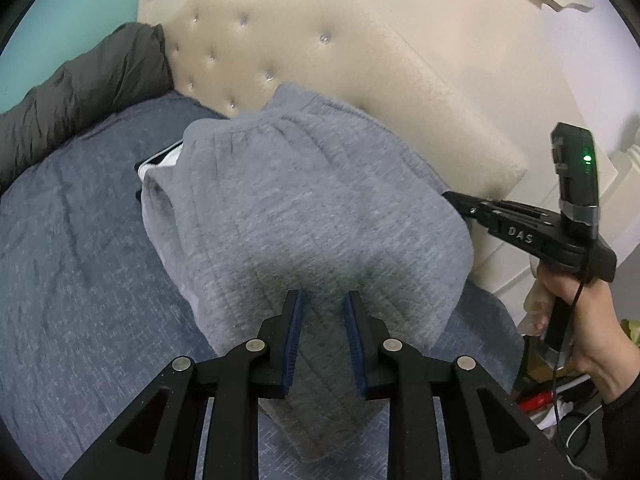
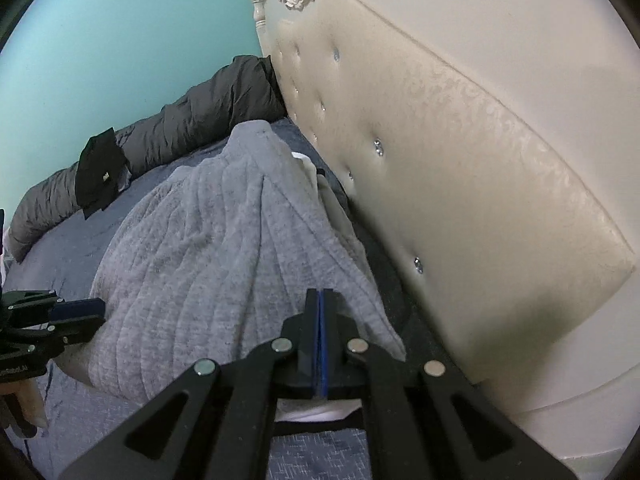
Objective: Fold clothes
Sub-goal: 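Press the sweatshirt flat on the stack with the closed right tool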
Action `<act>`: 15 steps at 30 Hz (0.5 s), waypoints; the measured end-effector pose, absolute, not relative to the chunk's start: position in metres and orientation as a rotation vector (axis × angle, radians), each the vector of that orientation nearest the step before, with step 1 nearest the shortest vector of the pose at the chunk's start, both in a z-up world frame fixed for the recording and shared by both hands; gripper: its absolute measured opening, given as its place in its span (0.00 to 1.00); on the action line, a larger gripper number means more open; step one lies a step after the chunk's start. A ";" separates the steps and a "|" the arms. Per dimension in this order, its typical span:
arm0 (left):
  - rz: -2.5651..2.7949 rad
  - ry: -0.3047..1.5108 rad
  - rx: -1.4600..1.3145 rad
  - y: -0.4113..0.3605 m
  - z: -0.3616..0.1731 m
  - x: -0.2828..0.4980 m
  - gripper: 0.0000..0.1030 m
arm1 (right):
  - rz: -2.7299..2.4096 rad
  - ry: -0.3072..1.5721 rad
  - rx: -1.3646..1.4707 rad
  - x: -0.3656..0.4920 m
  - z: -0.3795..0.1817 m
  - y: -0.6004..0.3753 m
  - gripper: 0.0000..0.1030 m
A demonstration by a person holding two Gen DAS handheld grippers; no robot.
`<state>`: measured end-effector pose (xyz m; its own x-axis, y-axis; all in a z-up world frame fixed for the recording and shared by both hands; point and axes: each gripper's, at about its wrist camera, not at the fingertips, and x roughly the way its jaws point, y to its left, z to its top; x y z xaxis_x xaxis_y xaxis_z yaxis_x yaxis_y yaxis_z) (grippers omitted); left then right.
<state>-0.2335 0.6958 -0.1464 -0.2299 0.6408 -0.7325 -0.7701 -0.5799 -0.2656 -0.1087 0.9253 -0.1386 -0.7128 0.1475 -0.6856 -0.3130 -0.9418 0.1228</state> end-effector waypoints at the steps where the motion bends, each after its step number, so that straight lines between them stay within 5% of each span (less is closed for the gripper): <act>1: 1.937 0.188 -1.045 0.695 -0.144 -0.233 0.24 | 2.686 0.327 -1.012 -0.104 -0.133 0.922 0.00; 15: 1.955 0.197 -1.035 0.696 -0.146 -0.229 0.24 | 2.595 0.389 -1.004 -0.107 -0.159 0.930 0.00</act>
